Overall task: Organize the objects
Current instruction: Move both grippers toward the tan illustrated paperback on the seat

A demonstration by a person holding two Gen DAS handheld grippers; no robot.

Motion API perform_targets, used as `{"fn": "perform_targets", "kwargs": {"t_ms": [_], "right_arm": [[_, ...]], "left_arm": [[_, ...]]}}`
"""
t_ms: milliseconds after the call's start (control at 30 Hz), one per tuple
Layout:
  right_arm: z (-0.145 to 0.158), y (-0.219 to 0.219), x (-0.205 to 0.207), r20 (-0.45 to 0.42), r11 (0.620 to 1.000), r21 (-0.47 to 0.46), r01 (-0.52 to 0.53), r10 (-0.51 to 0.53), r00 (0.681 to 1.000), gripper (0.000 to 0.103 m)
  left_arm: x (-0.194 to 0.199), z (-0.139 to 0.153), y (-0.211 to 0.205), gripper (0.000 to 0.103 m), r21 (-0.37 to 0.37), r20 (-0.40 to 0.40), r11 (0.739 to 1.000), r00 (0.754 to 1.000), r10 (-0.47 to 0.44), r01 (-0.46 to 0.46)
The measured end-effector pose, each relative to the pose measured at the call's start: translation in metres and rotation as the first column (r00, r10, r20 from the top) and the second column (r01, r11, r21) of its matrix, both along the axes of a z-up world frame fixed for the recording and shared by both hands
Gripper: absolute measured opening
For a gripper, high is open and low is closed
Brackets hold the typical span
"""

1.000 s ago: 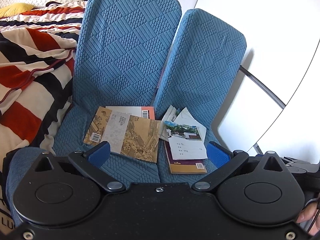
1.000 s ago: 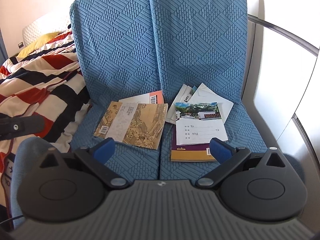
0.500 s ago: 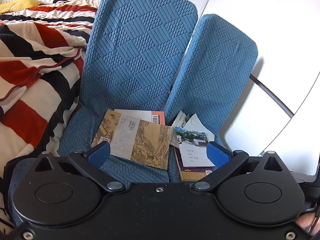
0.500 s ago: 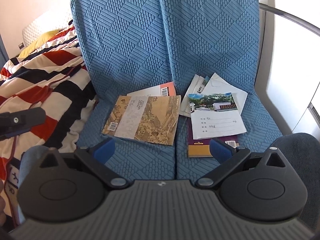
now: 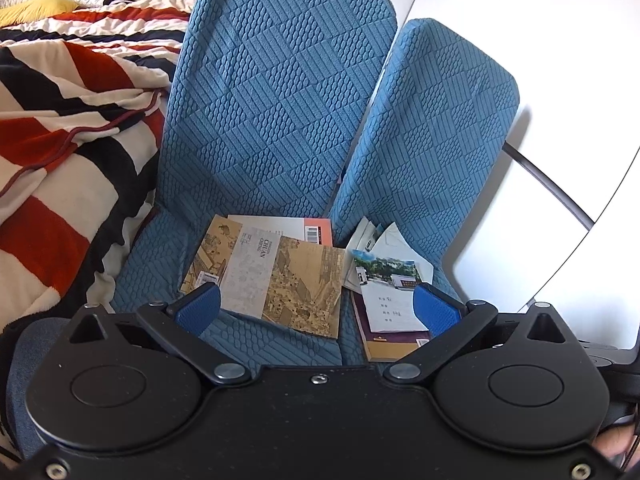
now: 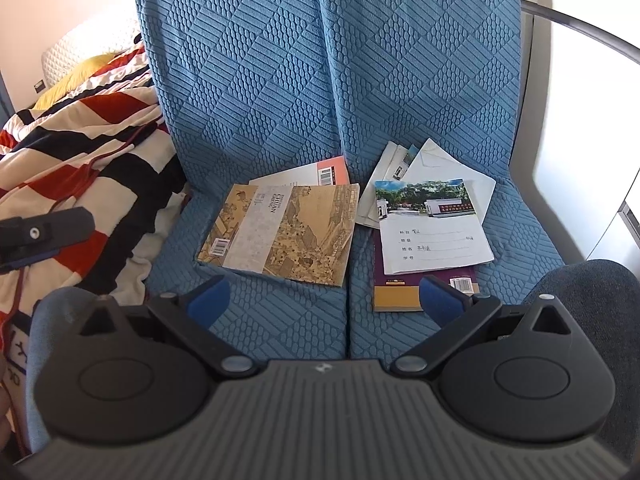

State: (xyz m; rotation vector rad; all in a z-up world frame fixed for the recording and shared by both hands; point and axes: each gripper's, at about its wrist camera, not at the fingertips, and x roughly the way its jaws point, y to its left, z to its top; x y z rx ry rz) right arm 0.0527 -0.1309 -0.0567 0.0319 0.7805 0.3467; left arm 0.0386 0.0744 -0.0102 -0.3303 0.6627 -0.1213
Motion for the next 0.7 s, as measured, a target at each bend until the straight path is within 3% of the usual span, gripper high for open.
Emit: {"fn": "perform_targets", "kwargs": {"t_ms": [467,700], "right_arm": [[-0.013,-0.017,0.001,0.011,0.999,0.032,-0.029,0.029,1.000,0.103],[-0.022,-0.019,0.014,0.022,0.997,0.049,-0.068,0.067,0.998,0.103]], "left_arm": [[0.007,-0.003,-0.018,0.103,0.056,0.002,0.998,1.000,-0.001,0.000],[0.027,-0.026,-0.025,0.103,0.068,-0.028,0.997,0.999,-0.024,0.025]]}}
